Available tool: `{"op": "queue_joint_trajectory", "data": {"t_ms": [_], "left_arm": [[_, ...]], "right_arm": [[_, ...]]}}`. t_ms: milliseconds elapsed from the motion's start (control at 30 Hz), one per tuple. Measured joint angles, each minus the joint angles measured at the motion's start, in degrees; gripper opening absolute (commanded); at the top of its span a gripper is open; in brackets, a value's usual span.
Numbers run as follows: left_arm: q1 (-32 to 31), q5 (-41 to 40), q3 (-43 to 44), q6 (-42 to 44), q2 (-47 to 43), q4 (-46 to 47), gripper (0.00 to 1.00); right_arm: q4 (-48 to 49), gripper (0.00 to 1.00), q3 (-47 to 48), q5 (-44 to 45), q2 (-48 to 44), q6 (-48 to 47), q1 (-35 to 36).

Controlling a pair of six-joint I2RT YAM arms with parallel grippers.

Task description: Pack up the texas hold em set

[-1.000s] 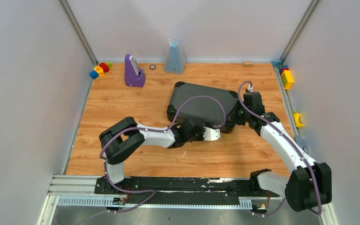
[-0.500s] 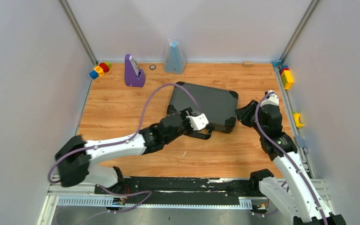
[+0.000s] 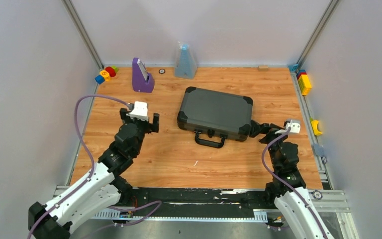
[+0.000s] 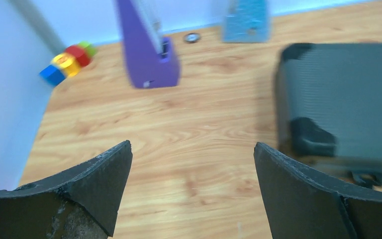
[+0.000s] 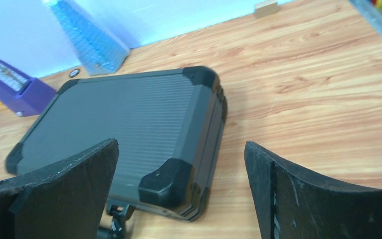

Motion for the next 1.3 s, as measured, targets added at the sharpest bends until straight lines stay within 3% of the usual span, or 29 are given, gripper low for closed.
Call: {"op": "queue_joint_trajectory", "data": {"t_ms": [200,400,533,700,900,967,1300], "left_arm": [[11.50,-5.27,-5.77,-2.03,0.52,6.51,1.00],[21.03,-4.98,-15.06,-1.01,11.72,20.87,1.00],[25.49,-1.97,-17.20,-0.55,22.21,30.40,0.96],[32.89,5.73,-13.70,-0.87,28.89,33.40,0.94],[34.62,12.02,-15.30,-0.15,38.18,50.27,0.98],[34.64,13.51,-15.58,0.00,40.06,49.11,1.00],[35.10,14.99,-15.52,0.24,40.19,52.83,1.00]], "right_arm": [[11.08,1.00,-1.55,3.98,7.61,-6.29,-3.48],[21.88,1.00,-5.40,3.48,21.07,-6.88,-10.93],[27.69,0.99,-8.79,3.30,26.05,-6.99,-11.61],[38.12,0.99,-8.07,2.64,38.25,-6.99,-14.62],[49.31,0.95,-3.91,-0.33,55.65,-9.99,-16.46],[53.81,0.98,-3.56,-1.66,61.37,-11.47,-16.44],[54.60,1.00,-1.09,-4.57,62.03,-13.07,-16.76]]}}
